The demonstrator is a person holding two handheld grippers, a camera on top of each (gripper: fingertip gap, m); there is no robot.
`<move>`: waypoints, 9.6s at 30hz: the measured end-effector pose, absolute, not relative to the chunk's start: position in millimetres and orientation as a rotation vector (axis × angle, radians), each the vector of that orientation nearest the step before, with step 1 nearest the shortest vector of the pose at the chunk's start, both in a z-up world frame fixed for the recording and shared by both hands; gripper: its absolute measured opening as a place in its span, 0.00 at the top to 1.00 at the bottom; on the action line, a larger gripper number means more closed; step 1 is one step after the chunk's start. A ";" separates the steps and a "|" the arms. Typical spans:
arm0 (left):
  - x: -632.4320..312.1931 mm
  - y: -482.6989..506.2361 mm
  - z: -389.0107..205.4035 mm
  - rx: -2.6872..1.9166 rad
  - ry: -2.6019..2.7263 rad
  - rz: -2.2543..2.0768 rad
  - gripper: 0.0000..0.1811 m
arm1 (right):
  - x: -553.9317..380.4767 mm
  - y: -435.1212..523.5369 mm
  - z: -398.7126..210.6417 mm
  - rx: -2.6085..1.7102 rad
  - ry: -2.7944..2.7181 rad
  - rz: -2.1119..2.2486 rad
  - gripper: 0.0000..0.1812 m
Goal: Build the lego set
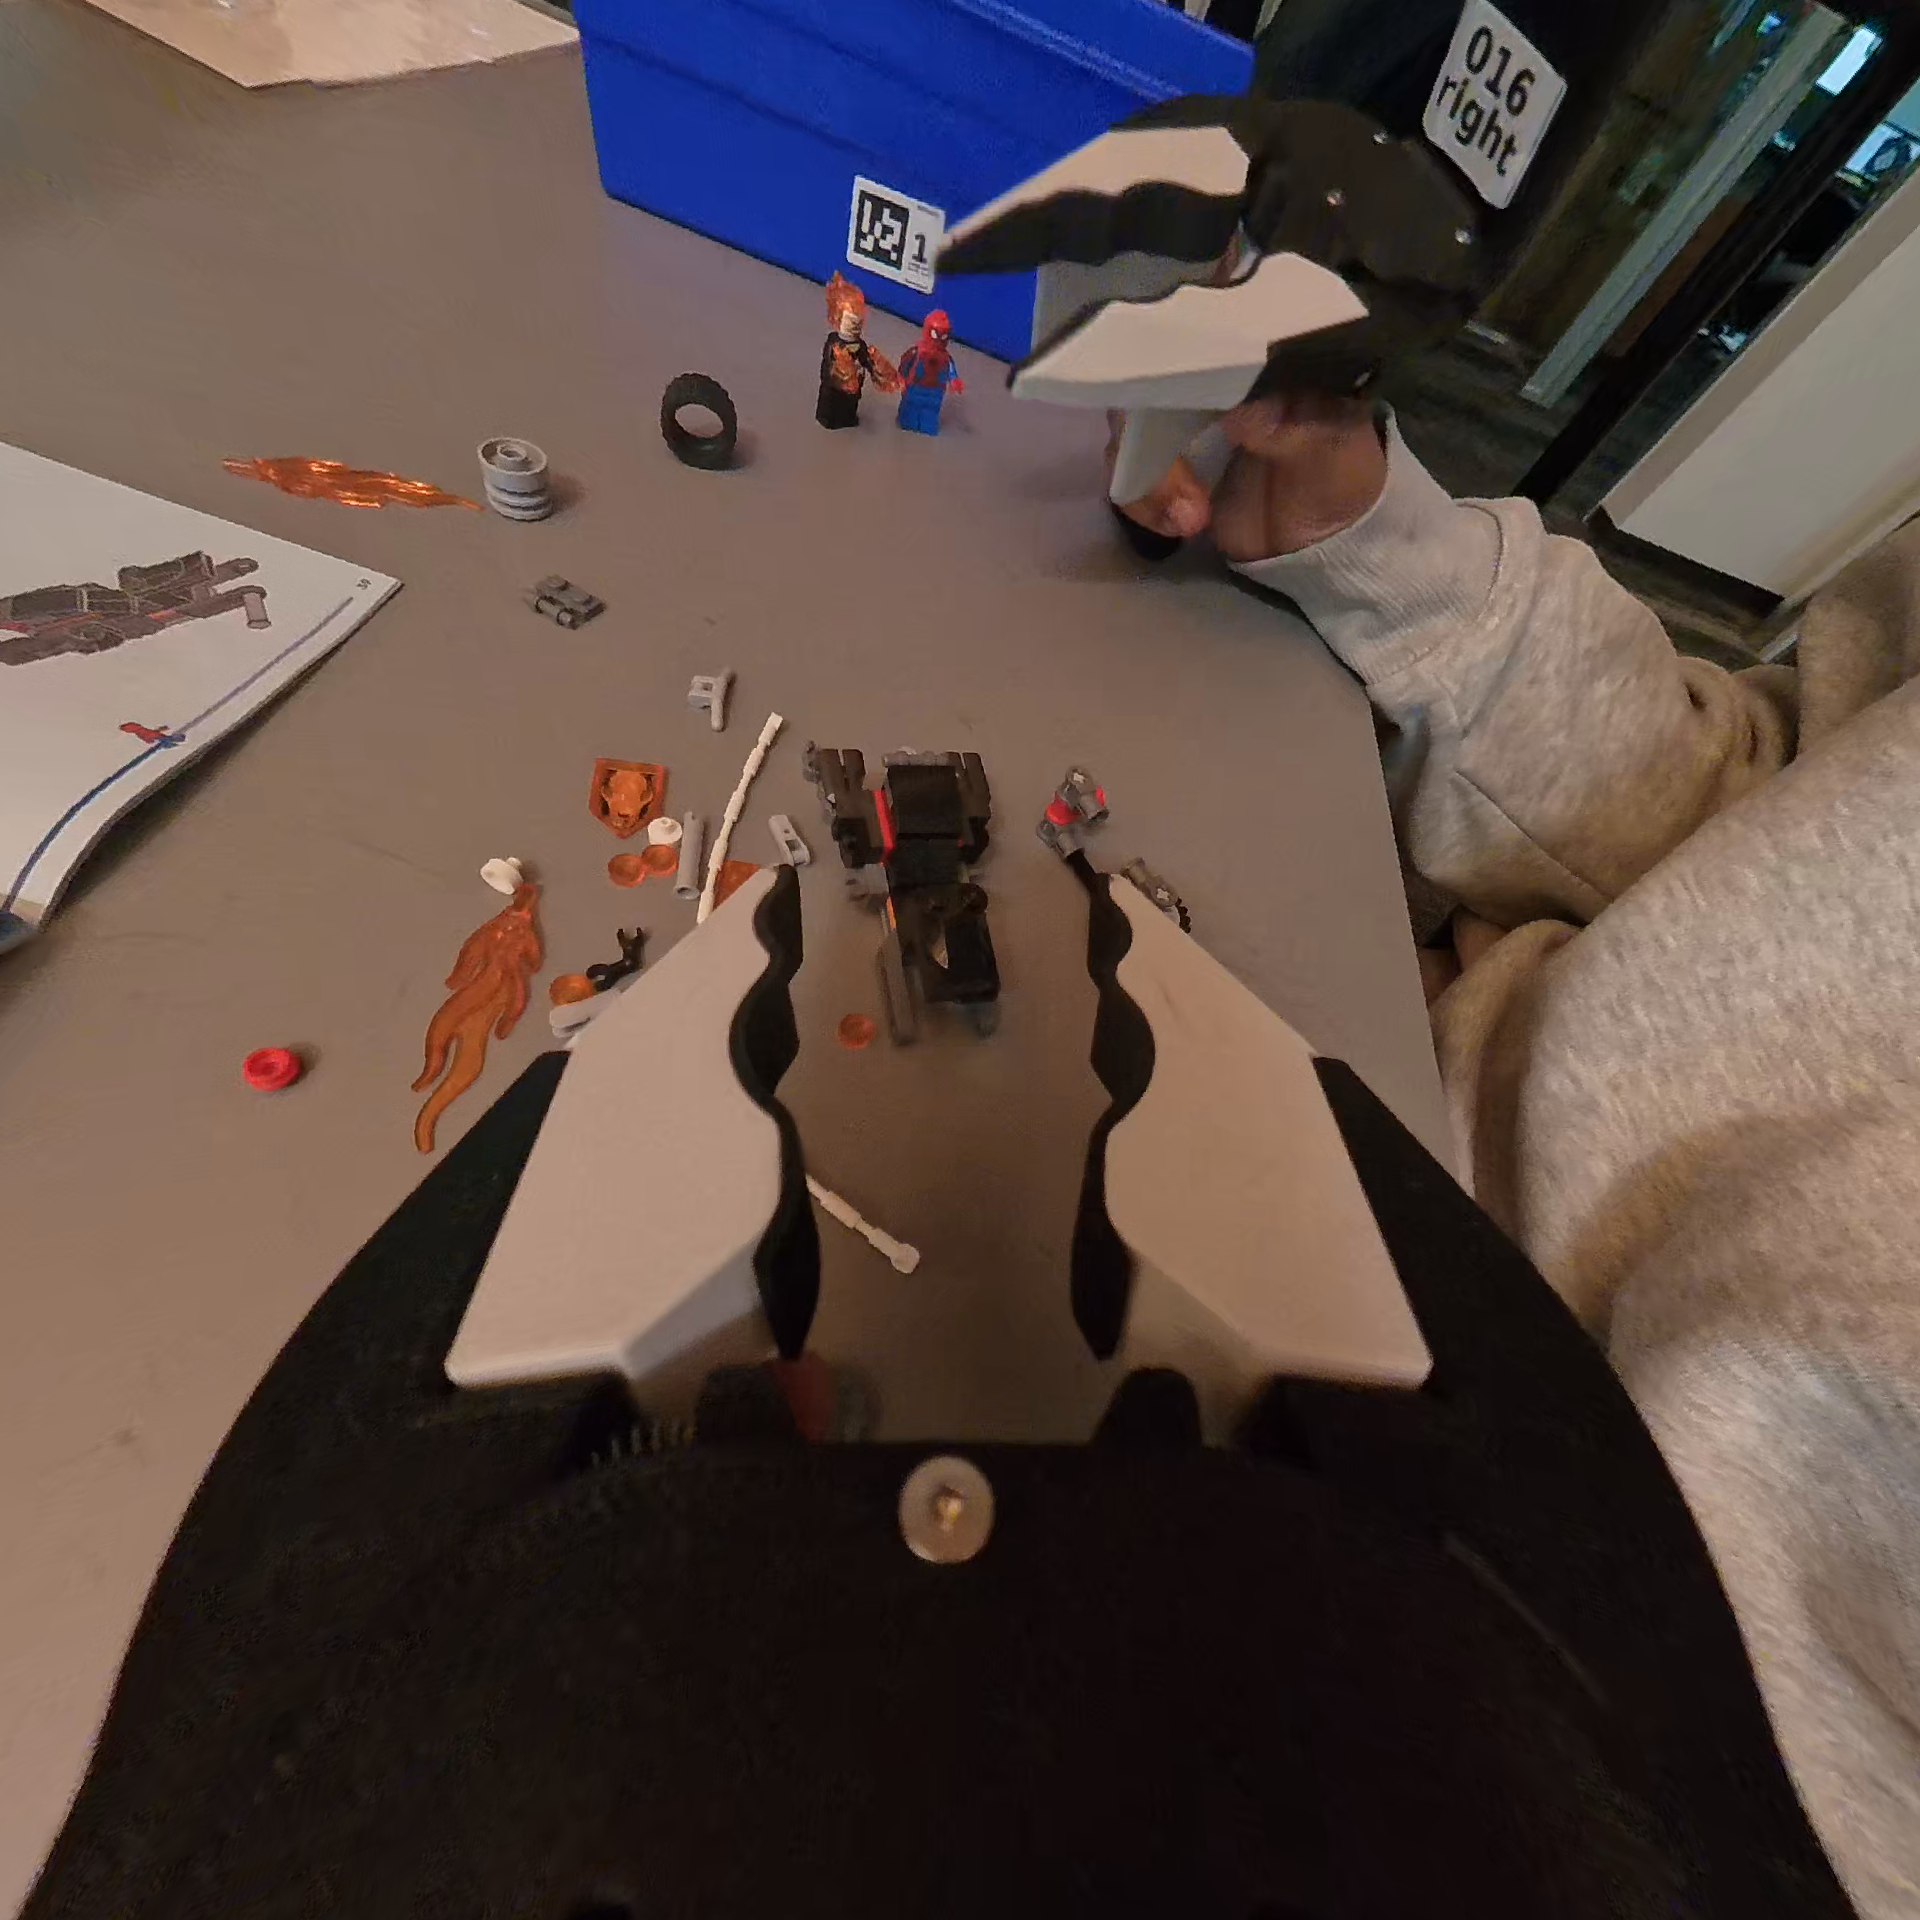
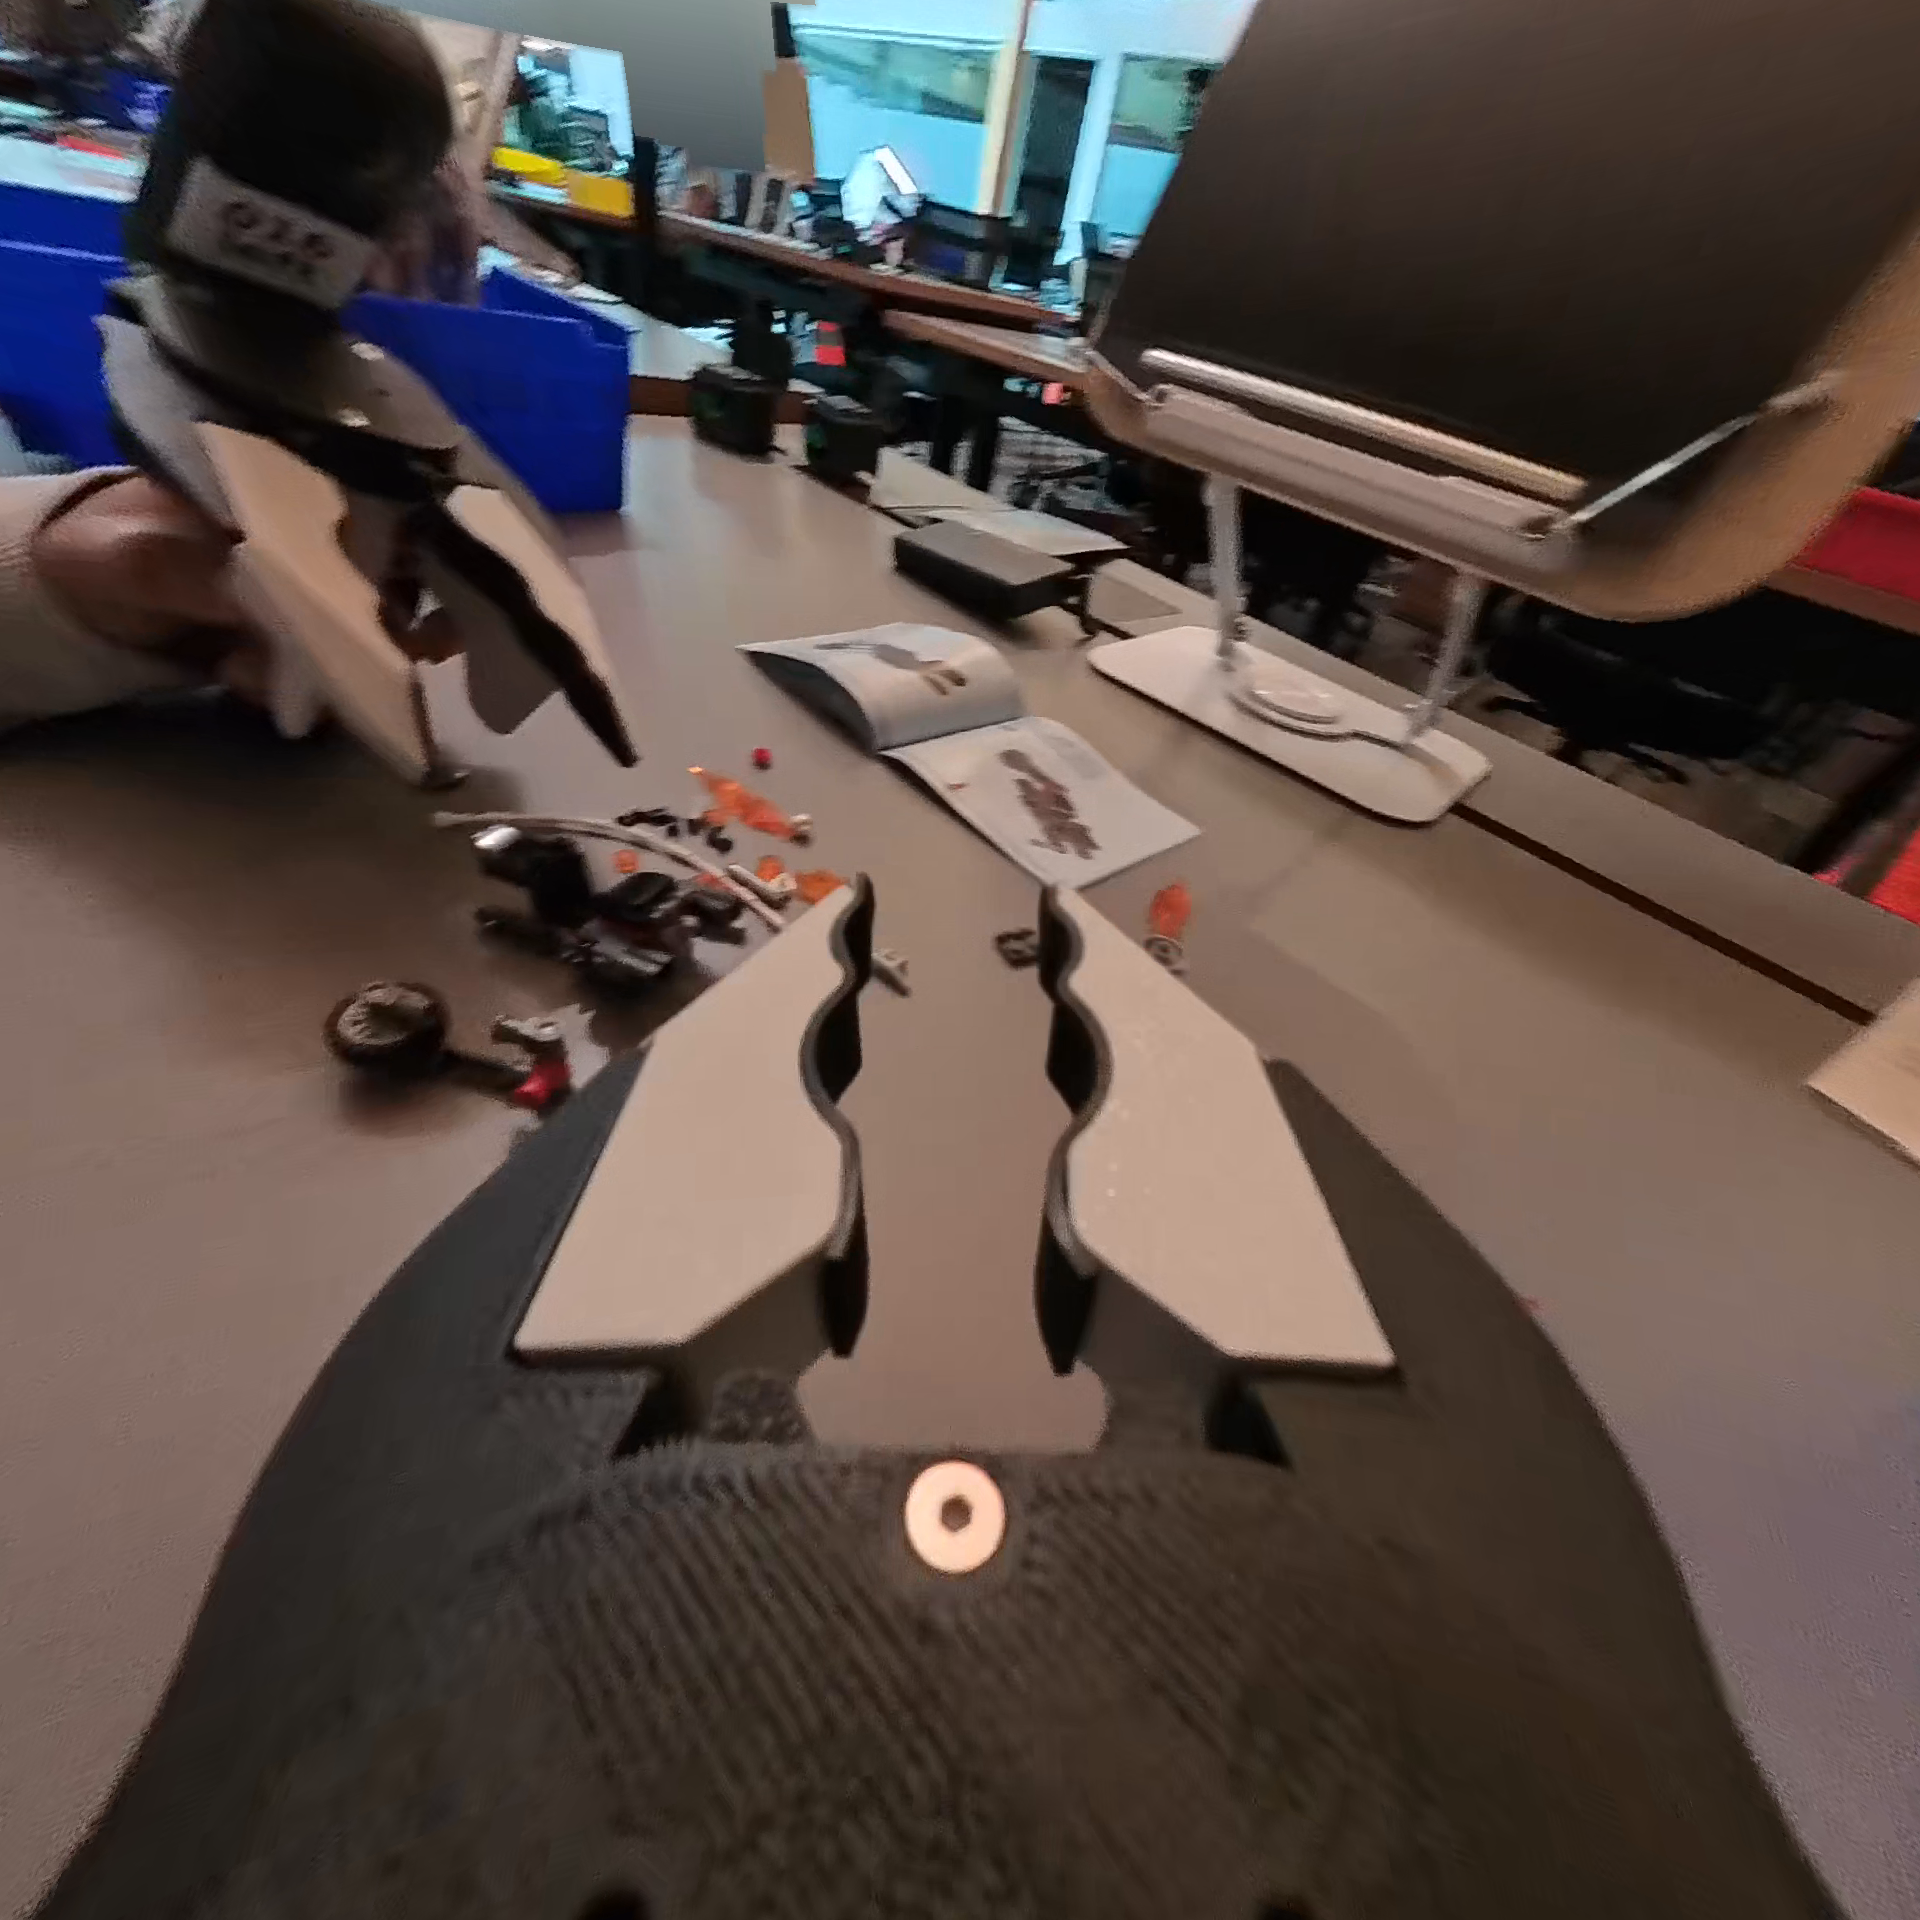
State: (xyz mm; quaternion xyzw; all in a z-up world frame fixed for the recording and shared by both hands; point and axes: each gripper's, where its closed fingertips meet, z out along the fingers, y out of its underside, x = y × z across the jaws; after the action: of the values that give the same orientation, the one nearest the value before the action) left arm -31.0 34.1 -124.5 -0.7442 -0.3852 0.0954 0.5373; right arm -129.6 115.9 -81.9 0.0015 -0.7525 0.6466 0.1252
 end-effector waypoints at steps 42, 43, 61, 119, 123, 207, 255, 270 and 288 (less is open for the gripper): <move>-30.3 29.0 -118.7 -1.713 -0.924 0.224 0.71 | -42.9 81.3 -134.0 0.315 -2.926 1.715 0.97; -30.7 28.2 -117.9 -1.705 -0.926 0.223 0.71 | -44.2 78.3 -124.7 0.317 -2.861 1.799 0.97; -37.6 15.1 -100.3 -1.536 -0.957 0.246 0.63 | -124.4 89.6 -57.5 0.070 -1.915 1.742 0.97; -38.3 13.8 -101.8 -1.569 -0.946 0.309 0.63 | -124.8 89.2 -57.3 0.105 -1.855 1.662 0.97; -38.3 14.0 -101.9 -1.570 -0.946 0.308 0.63 | -124.9 89.1 -57.8 0.105 -1.857 1.661 0.97; -32.1 37.8 -130.0 -1.823 -0.928 0.278 0.66 | -136.9 93.3 -64.5 0.003 -1.918 1.693 0.97; -32.5 40.4 -139.6 -1.898 -0.944 0.304 0.67 | -135.4 94.8 -64.2 0.010 -1.903 1.681 0.97; -35.4 36.9 -150.7 -1.957 -1.003 0.327 0.73 | -112.8 78.7 -89.9 0.159 -2.098 1.699 0.97; -38.9 18.7 -126.8 -1.819 -0.969 0.453 0.75 | -67.2 72.3 -84.8 0.365 -2.220 1.940 0.98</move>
State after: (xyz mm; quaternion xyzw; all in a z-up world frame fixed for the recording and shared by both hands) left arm -38.9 18.7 -126.8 -0.7498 -0.3996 0.1869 0.4932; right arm -67.2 72.3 -84.8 0.1223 -0.7447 0.6505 0.0853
